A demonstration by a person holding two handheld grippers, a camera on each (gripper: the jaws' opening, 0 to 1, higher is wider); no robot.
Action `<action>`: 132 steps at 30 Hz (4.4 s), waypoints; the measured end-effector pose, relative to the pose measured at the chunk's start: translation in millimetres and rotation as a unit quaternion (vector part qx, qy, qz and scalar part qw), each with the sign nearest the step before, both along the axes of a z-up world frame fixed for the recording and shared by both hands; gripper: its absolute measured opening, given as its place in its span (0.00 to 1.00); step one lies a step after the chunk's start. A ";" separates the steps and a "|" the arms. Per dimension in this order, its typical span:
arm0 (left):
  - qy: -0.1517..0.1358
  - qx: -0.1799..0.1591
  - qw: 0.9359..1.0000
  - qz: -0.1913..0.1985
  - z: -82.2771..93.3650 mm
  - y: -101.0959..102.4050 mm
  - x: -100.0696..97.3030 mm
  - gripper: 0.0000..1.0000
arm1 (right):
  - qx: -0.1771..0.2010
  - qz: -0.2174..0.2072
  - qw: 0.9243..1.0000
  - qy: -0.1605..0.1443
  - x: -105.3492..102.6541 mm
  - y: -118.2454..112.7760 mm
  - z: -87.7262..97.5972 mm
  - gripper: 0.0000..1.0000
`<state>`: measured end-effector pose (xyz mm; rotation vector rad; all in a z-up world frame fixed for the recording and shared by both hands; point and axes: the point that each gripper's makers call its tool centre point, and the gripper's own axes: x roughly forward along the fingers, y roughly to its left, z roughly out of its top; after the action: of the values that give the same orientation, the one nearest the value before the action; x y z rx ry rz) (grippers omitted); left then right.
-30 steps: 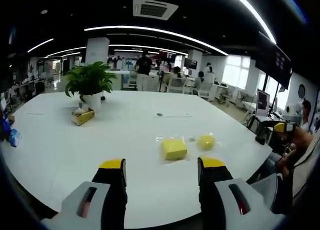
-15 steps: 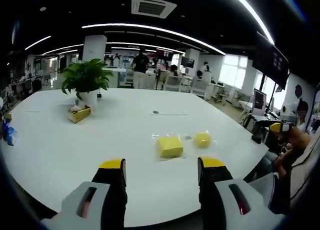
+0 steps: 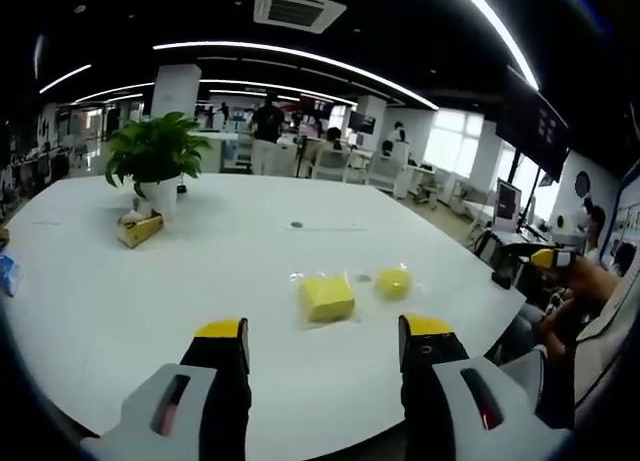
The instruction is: Compare the silicone blocks by pressing each to a similar depth, holding the contact briefly, and releasing to observe deformation and rebound differences across the visible hardness samples.
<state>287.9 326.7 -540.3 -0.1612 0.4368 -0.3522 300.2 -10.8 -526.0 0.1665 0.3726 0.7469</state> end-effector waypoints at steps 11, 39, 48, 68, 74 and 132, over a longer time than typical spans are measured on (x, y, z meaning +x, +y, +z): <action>-0.013 -0.002 1.000 -0.018 7.1 -0.8 30.0 0.60 | -0.003 -0.012 1.000 0.005 14.0 -5.6 -0.9 0.73; 0.009 -0.002 0.998 -0.063 -14.5 -18.7 101.2 0.60 | -0.022 -0.025 0.999 0.030 38.7 -13.6 -17.1 0.72; 0.027 -0.020 0.997 -0.070 -27.6 -21.2 117.0 0.60 | -0.024 -0.026 0.999 0.039 43.5 -11.2 -21.5 0.72; 0.066 -0.058 0.993 -0.081 -63.8 -20.6 146.4 0.59 | -0.044 -0.026 0.997 0.063 49.5 -12.7 -37.9 0.72; 0.076 -0.074 0.991 -0.079 -75.9 -19.3 158.8 0.59 | -0.050 -0.027 0.996 0.073 50.3 -13.8 -43.4 0.72; 0.208 -0.385 0.894 -0.091 -175.0 -82.0 232.3 0.22 | -0.102 -0.040 0.984 0.140 51.5 -18.8 -78.5 0.69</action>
<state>520.2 244.7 -715.3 -0.9920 0.7211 -0.6718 351.7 -29.6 -604.4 0.0929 0.7036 0.6027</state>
